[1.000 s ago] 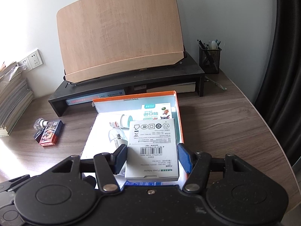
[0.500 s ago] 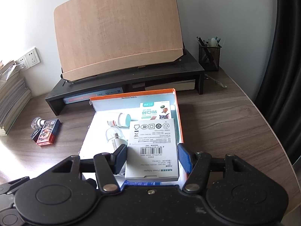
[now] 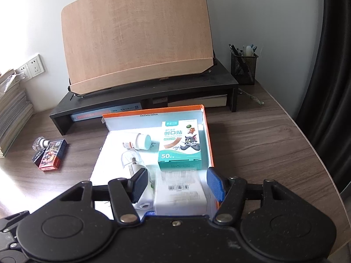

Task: Organize rigid objects
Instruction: 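Lower the charger and white box into the tray and open both tools, then move the right tool toward the red card box while the left tool approaches the black item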

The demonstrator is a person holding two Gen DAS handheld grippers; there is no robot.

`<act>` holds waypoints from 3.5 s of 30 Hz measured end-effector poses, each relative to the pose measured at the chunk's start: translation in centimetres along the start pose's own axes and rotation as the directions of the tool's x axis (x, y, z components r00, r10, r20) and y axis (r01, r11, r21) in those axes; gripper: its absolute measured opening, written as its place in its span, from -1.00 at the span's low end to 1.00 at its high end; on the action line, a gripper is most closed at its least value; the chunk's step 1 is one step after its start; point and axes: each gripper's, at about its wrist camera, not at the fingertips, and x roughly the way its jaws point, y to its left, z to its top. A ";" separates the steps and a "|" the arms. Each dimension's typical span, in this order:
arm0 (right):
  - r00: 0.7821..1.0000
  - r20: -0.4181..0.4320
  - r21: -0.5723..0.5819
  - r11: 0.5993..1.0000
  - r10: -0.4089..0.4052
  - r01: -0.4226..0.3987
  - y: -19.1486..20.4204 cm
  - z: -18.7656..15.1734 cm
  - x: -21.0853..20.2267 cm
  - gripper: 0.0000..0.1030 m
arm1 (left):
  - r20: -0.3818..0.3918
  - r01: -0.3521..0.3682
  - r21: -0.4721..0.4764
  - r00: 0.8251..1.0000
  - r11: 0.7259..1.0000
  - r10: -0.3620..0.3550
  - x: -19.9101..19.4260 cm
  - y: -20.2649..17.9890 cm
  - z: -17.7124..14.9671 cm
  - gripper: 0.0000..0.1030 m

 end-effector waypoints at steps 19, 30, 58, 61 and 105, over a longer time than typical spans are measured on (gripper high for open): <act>0.996 0.083 -0.020 0.999 0.026 -0.025 0.9 0.7 -3.3 0.50 | -0.013 0.028 -0.005 1.000 1.000 -0.028 -0.6 -0.1 -0.1 0.34; 0.991 0.076 -0.084 0.991 0.108 -0.102 5.5 1.3 -2.6 0.55 | 0.043 -0.090 -0.100 0.995 0.991 0.095 -2.9 5.0 1.3 0.39; 0.977 -0.008 -0.170 0.962 0.213 -0.211 17.9 1.1 1.4 0.56 | 0.049 -0.320 -0.341 0.933 0.884 0.357 -10.1 24.4 2.3 0.46; 0.976 -0.021 -0.172 0.961 0.217 -0.218 18.9 0.8 2.1 0.57 | 0.053 -0.340 -0.363 0.922 0.867 0.384 -11.4 26.2 2.4 0.47; 0.980 -0.146 -0.195 0.968 0.131 -0.159 29.3 -1.7 16.5 0.41 | 0.051 0.042 0.163 0.997 0.986 -0.051 4.8 34.1 10.1 0.85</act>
